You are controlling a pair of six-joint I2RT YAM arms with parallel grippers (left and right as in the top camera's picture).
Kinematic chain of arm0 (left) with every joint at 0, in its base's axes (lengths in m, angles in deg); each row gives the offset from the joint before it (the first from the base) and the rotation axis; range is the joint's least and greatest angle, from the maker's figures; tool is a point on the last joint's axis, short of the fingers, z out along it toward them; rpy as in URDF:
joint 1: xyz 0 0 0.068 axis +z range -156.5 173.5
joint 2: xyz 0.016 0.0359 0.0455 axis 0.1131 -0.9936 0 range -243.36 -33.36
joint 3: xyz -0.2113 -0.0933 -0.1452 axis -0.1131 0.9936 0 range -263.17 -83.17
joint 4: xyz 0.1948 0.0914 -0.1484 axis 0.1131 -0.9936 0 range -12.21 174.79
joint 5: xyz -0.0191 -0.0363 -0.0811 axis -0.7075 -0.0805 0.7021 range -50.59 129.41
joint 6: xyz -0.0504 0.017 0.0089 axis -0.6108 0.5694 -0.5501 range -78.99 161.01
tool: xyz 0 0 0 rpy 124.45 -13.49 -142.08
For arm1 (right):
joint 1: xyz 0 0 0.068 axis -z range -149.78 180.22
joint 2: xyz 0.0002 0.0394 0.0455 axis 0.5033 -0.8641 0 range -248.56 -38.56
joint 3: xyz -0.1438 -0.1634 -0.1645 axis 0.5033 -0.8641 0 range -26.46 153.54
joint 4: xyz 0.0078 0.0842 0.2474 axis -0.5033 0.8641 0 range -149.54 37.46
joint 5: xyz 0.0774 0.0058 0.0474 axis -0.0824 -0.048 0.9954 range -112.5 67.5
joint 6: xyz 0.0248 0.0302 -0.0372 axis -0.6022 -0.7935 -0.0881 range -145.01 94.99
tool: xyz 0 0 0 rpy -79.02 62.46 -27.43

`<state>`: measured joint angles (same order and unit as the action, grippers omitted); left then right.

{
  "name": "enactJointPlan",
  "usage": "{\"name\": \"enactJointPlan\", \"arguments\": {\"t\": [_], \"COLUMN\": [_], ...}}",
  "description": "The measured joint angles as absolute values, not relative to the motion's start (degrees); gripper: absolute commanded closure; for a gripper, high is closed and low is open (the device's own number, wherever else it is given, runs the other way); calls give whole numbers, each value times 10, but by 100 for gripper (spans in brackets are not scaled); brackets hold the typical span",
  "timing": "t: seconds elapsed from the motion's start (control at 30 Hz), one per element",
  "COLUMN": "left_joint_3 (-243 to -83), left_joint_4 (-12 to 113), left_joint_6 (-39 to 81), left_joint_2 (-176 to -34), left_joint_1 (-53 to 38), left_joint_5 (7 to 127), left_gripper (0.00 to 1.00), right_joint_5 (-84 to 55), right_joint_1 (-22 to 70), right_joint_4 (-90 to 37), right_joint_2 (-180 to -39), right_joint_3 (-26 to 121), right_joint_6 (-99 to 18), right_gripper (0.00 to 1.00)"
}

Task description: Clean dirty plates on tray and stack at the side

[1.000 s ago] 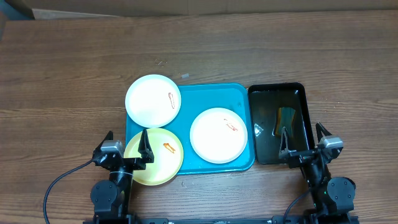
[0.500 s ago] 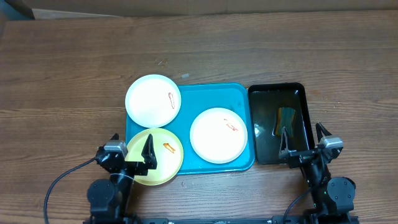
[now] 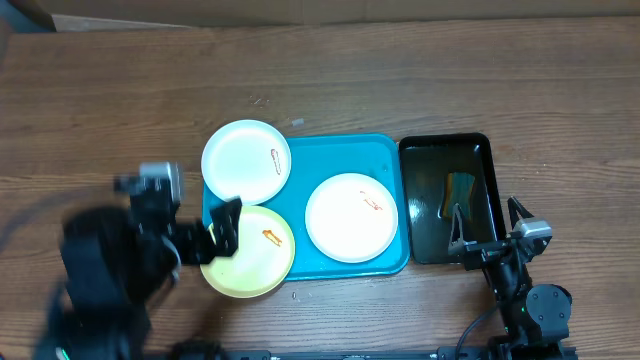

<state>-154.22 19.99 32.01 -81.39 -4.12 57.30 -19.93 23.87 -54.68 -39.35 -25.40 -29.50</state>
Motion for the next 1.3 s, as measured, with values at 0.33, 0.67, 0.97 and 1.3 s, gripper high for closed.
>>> {"name": "enactJointPlan", "arguments": {"t": [0.33,0.67,0.97,1.3], "left_joint_3": [-1843,-1839,-1752,-1744], "left_joint_4": [74,33,127,192], "left_joint_6": [297,274,250,246], "left_joint_2": [-1139,-1269,-1365,-1485], "left_joint_1": [-41,-96,-265,-320], "left_joint_5": [646,650,543,467], "left_gripper": [2,85,53,59], "right_joint_5": [-199,-199,-199,-199], "right_joint_1": [238,239,239,239], "right_joint_4": [-547,-548,-547,-547], "right_joint_2": [-394,-394,-394,-394], "right_joint_3": [-254,-254,-254,-254], "right_joint_6": [-295,-295,-295,-295], "right_gripper": [0,0,0,0]}}
